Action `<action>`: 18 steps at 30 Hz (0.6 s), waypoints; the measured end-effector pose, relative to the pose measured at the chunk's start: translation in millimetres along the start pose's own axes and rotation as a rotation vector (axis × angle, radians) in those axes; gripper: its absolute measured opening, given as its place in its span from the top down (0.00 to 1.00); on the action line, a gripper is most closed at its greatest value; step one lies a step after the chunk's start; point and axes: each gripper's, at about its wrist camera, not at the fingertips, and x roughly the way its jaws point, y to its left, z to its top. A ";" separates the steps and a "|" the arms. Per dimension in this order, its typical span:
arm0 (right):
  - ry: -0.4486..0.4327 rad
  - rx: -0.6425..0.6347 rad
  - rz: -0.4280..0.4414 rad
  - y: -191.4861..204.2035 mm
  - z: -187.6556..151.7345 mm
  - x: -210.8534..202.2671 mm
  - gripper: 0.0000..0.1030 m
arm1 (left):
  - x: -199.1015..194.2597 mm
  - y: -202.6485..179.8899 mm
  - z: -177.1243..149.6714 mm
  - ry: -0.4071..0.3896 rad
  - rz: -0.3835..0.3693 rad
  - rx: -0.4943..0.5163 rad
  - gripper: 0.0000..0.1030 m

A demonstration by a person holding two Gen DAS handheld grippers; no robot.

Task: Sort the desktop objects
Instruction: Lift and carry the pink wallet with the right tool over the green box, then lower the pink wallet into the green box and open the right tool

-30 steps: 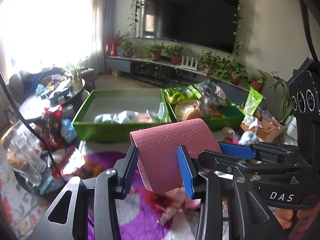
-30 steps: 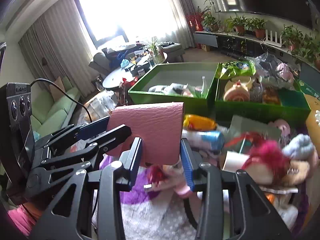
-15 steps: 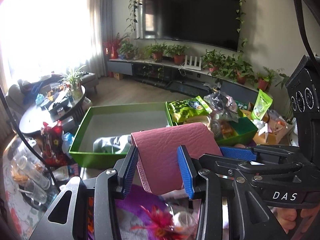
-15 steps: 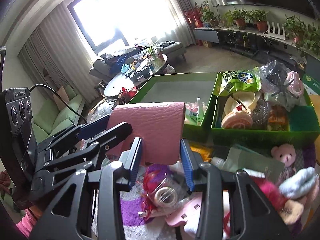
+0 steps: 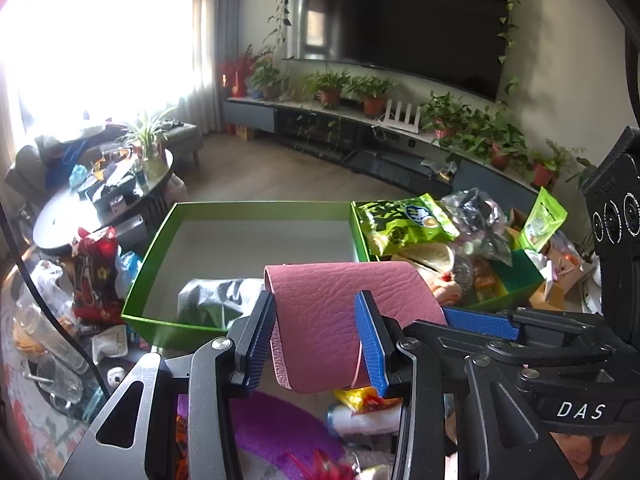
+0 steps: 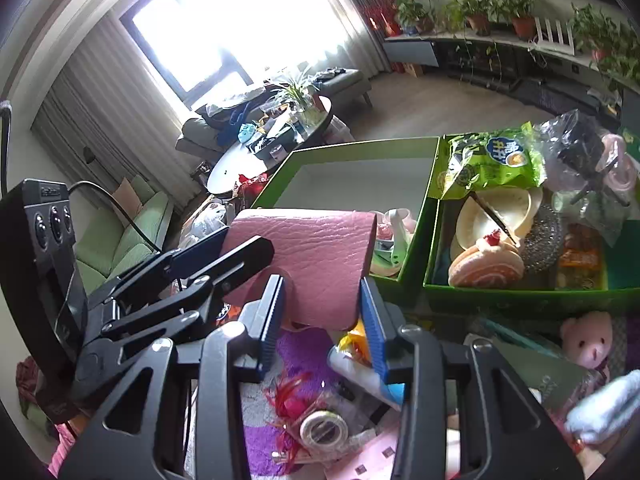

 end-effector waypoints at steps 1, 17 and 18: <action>0.001 0.003 0.002 -0.7 1.1 1.8 0.62 | 1.8 0.9 1.7 -0.002 0.002 0.002 0.61; 0.048 0.039 0.002 -16.4 13.3 28.8 0.62 | 43.9 11.1 10.4 0.070 0.008 -0.011 0.61; 0.054 0.041 0.000 -17.8 14.0 31.0 0.63 | 46.8 10.9 10.3 0.074 0.009 -0.011 0.61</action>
